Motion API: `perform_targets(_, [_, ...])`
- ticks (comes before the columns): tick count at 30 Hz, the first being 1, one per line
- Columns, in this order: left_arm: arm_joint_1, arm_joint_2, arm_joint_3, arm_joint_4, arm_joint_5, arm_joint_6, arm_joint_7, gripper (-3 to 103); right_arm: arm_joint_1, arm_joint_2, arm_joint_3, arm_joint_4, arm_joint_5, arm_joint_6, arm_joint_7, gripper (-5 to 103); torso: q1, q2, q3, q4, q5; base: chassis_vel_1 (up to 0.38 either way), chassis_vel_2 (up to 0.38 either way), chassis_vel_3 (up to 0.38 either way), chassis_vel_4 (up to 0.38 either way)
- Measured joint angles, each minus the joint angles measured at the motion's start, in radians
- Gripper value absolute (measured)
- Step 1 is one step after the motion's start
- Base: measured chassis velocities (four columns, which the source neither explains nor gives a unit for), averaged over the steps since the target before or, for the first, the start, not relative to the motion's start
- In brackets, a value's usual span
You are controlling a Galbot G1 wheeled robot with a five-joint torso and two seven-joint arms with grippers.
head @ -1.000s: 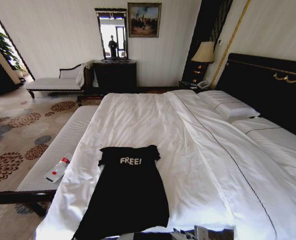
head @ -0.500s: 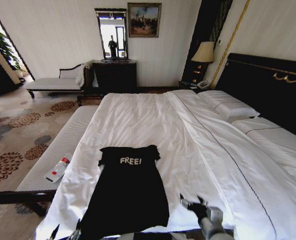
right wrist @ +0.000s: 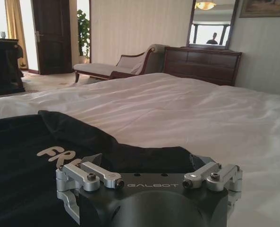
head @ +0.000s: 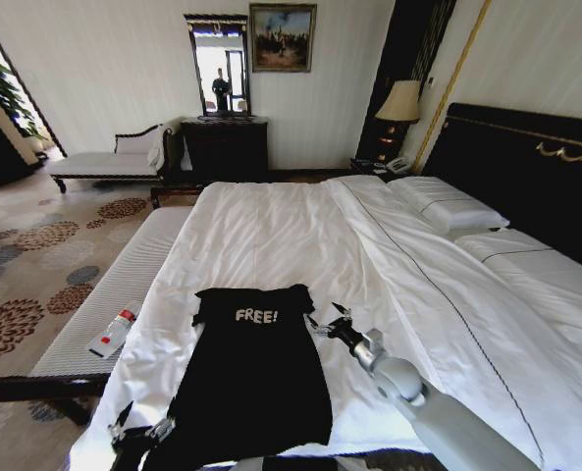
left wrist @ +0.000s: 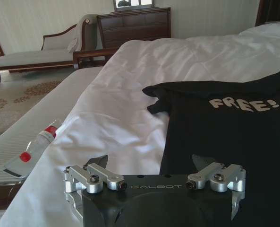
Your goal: Fold the clothes on the bed.
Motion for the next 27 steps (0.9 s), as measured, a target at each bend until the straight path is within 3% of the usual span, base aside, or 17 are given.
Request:
perform_targets(3, [-0.041,0.012,0.054,-0.001,0.026,0.034,0.011,100,0.111,0.061,-0.133,-0.129,-0.012,0.034,-0.028,100,0.000,0.000,0.000,-0.0006,-0.0002,0.000,0.000,0.000,0.000])
perform_targets(7, [-0.069,0.013,0.086,-0.007,0.042,0.066,0.012,100,0.168,0.124,-0.195,-0.241,-0.018,0.055,-0.047,100,0.000,0.000,0.000,-0.0008,-0.0002,0.000,0.000,0.000,0.000])
perform_targets(9, [-0.073,0.013,0.090,-0.009,0.043,0.071,0.012,100,0.176,0.136,-0.200,-0.262,-0.021,0.062,-0.050,100,0.000,0.000,0.000,-0.0008,-0.0001,0.000,0.000,0.000,0.000])
perform_targets(18, [-0.082,0.016,0.105,-0.017,0.042,0.099,0.011,100,0.266,0.319,-0.213,-0.444,-0.012,0.071,-0.062,100,0.000,0.000,0.000,-0.0003,0.0000,0.000,0.000,0.000,0.000])
perform_targets(23, [-0.083,0.019,0.101,-0.027,0.033,0.106,0.007,100,0.275,0.338,-0.211,-0.510,-0.019,0.068,-0.060,100,0.000,0.000,0.000,-0.0005,0.0000,0.000,0.000,0.000,0.000])
perform_targets(27, [-0.083,0.019,0.101,-0.030,0.023,0.106,0.005,100,0.227,0.313,-0.183,-0.453,-0.015,0.053,-0.052,100,0.000,0.000,0.000,-0.0007,0.0000,0.000,0.000,0.000,0.000])
